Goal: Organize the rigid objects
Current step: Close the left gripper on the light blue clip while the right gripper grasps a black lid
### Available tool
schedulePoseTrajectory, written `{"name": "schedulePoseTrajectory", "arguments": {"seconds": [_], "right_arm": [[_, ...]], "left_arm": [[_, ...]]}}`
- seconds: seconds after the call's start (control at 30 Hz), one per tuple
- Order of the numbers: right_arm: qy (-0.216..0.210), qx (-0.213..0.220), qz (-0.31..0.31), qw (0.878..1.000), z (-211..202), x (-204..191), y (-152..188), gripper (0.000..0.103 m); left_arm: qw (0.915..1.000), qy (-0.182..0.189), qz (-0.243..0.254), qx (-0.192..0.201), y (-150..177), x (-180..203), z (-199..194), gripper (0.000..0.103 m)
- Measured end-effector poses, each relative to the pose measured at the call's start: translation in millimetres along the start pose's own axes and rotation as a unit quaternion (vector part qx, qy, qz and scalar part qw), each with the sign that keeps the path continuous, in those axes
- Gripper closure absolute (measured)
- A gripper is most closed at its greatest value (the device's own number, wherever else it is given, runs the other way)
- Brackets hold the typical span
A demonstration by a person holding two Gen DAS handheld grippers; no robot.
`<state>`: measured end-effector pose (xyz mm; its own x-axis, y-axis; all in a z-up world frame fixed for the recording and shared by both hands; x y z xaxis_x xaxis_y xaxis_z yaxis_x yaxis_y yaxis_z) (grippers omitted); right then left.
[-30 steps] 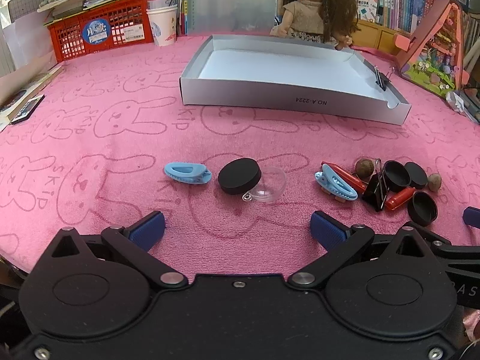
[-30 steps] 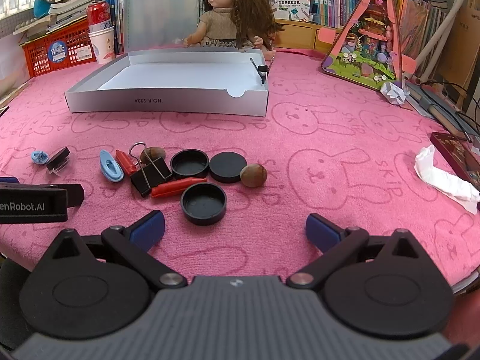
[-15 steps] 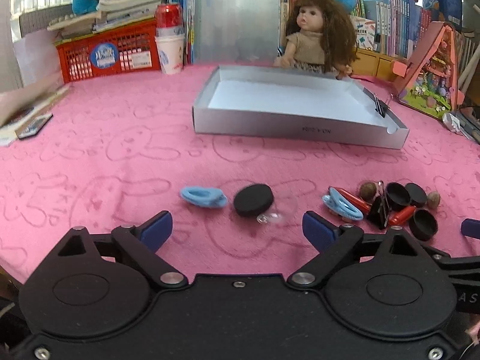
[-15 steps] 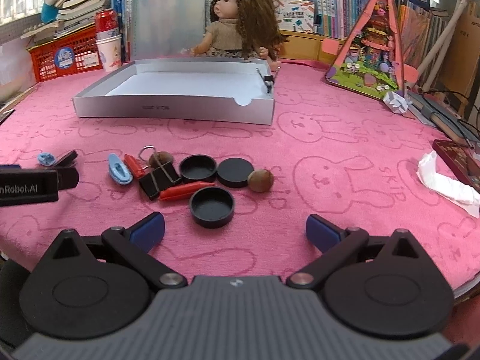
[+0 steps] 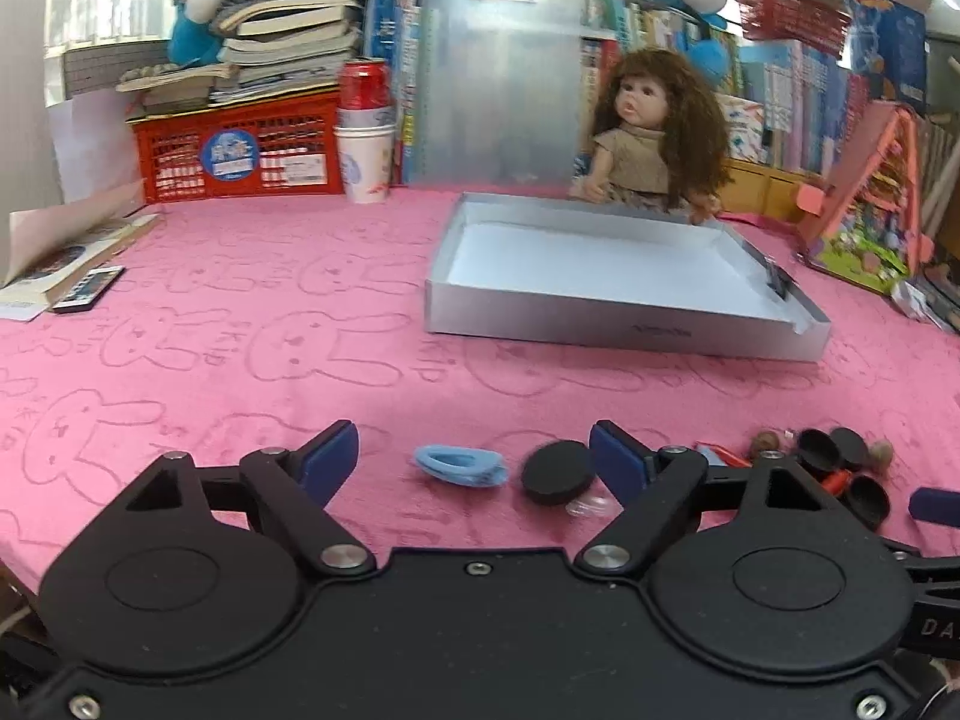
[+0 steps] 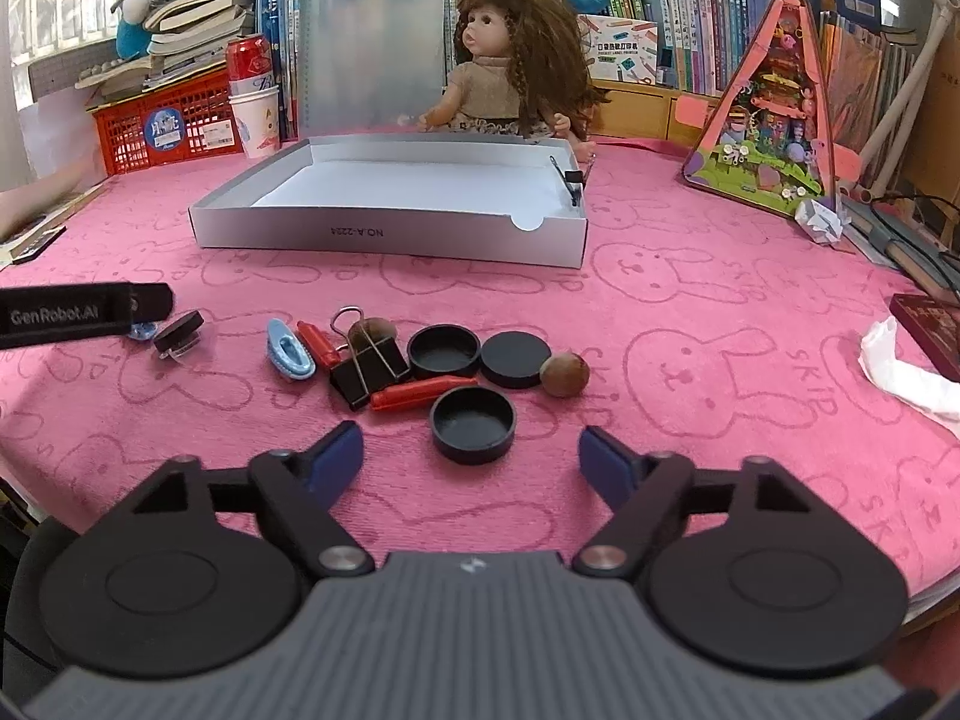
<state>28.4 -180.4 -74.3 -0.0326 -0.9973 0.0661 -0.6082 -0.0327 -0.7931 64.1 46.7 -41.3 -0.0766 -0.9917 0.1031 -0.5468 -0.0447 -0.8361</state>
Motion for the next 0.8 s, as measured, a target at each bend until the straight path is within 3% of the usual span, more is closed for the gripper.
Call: {"name": "schedulePoseTrajectory", "arguments": {"seconds": [0.23,0.47,0.6,0.8], "right_arm": [[0.007,0.002,0.006,1.0,0,1,-1,0.037],[0.016,0.001,-0.001,1.0,1,1,0,0.047],[0.017,0.002,-0.004,1.0,3,0,-1,0.05],[0.02,0.006,-0.012,1.0,4,-3,-3,0.054]], "left_arm": [[0.9998,0.012,0.012,-0.011,1,-19,5,0.039],[0.9984,0.028,0.045,-0.018,6,-17,11,0.042],[0.9981,0.045,0.034,-0.023,9,-15,15,0.055],[0.9982,0.045,0.034,-0.02,9,-15,19,0.056]]}}
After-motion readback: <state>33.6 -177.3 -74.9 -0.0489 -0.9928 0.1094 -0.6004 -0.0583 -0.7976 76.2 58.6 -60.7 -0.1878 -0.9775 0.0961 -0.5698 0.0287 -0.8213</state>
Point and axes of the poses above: each gripper's, at about its wrist camera, not at the fingertips, and z roughly the way its jaws point, x to its right, y to its underside, the point moved 10 cm from there along z, roughly the way its jaws point, and after that the axes turned 7 degrees about y, right-handed, at the moved point
